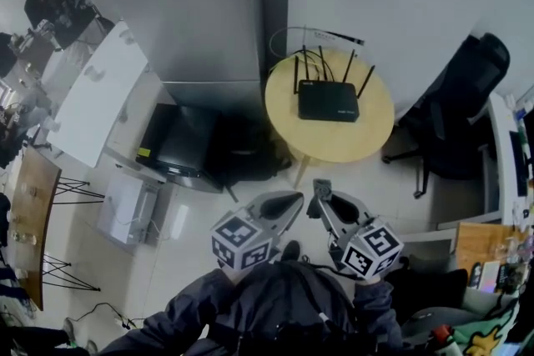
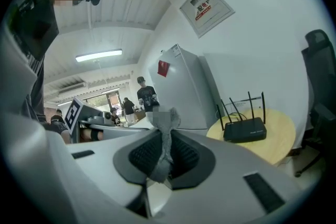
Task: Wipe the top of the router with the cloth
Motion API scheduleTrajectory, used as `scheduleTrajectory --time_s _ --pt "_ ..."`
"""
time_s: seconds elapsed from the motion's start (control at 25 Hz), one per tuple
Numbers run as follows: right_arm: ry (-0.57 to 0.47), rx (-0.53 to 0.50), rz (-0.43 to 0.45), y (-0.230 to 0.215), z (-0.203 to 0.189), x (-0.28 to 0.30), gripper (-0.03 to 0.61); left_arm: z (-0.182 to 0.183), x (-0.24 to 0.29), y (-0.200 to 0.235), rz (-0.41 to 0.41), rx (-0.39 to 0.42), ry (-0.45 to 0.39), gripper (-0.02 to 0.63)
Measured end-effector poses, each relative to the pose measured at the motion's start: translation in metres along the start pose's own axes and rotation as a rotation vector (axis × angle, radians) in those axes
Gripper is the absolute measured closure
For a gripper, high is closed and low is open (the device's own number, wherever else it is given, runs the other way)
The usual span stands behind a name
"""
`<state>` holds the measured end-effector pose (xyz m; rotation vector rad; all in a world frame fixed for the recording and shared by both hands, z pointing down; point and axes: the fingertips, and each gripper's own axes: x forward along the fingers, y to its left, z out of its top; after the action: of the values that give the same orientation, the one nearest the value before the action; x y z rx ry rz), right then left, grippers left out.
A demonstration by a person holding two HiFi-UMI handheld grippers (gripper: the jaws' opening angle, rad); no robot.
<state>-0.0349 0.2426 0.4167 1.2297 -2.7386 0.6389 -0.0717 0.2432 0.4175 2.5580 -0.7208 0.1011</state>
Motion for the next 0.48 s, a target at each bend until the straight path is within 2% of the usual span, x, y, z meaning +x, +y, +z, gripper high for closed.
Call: scheduleTrajectory --time_s 0.2,0.48 --pt "0.0 -0.053 -0.035 0.024 0.007 0.015 0.511 0.011 -0.023 0.009 -0.02 0.001 -0.027 0.621" --pt "0.004 -0.069 -0.029 0.054 0.007 0.032 0.511 0.012 -0.049 0.021 -0.037 -0.006 -0.032 0.62"
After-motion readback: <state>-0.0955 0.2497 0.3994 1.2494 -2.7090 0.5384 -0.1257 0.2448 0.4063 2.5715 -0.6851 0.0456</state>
